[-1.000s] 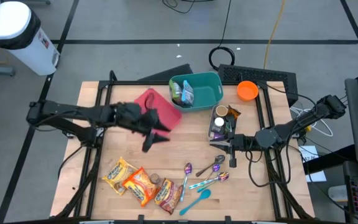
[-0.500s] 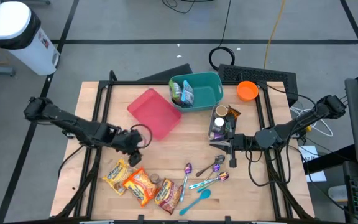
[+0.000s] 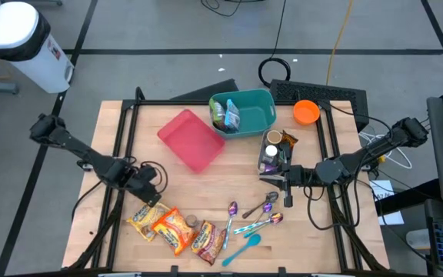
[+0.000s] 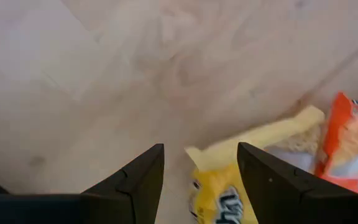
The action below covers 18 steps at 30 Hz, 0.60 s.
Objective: Pick & Place Food Item
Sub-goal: Put the yellow noodle pack into the green bin
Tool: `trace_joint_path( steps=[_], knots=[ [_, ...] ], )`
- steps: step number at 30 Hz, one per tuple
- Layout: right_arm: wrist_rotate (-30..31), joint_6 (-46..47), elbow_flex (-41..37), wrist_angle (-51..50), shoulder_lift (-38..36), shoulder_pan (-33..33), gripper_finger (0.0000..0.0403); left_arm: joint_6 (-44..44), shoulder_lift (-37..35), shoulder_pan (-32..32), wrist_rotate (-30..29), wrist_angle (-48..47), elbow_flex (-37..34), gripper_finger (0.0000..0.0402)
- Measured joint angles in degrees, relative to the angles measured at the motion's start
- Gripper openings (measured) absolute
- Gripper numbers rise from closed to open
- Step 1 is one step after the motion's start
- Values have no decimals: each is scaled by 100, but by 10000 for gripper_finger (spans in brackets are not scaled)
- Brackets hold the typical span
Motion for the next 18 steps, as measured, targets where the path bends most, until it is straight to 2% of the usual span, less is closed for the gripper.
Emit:
trace_joint_path(
  steps=[9,18],
  knots=[
    [0,21,0,-5,2,-1,50,-647,4,-553,65,101,0,212],
    [-2,28,0,-5,2,-2,50,-748,95,-674,-94,99,4,199]
  ],
)
